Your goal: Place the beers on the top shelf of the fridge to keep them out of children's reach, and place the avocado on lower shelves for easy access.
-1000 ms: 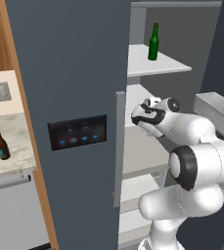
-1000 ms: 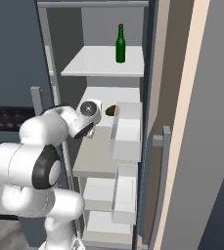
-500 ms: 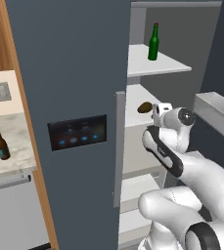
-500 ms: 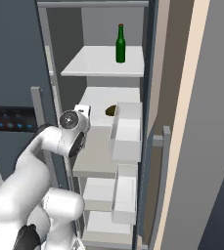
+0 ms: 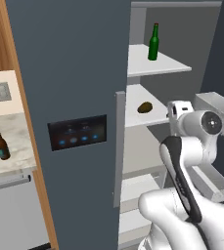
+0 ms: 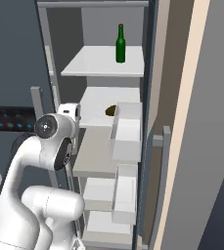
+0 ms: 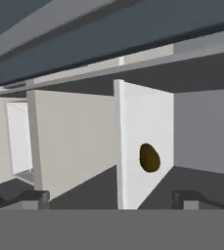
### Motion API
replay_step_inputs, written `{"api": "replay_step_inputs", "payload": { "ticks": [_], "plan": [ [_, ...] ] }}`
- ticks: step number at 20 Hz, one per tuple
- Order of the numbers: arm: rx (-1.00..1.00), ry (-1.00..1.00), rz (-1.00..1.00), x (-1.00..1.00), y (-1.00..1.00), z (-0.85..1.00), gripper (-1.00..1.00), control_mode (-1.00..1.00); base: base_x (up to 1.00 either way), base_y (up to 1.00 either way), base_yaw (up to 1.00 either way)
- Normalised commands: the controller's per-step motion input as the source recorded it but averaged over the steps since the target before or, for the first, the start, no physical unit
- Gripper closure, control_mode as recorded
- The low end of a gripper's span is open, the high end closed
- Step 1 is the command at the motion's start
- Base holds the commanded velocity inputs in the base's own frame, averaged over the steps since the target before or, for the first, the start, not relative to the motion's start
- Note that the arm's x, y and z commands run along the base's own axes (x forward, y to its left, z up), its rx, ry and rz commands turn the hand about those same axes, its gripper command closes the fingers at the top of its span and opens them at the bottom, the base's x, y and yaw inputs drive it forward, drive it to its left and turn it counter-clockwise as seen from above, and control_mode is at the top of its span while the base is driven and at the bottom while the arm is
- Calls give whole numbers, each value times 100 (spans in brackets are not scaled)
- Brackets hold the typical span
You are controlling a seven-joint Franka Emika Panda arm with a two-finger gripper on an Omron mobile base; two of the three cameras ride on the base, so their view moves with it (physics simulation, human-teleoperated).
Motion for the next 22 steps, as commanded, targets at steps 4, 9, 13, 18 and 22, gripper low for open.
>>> {"api": "replay_step_inputs", "payload": {
  "ticks": [4, 9, 13, 18, 22],
  "plan": [
    [0, 0, 0, -85, 0, 79, -100, -100, 0, 0, 0],
    [0, 1, -1, -84, 0, 75, -100, -100, 0, 0, 0],
    [0, 8, -4, -80, 0, 64, -100, -100, 0, 0, 0],
    [-3, 3, 0, -67, 20, 23, -100, -100, 0, 0, 0],
    [-7, 7, 0, -27, 32, 14, -100, -100, 0, 0, 0]
  ]
}}
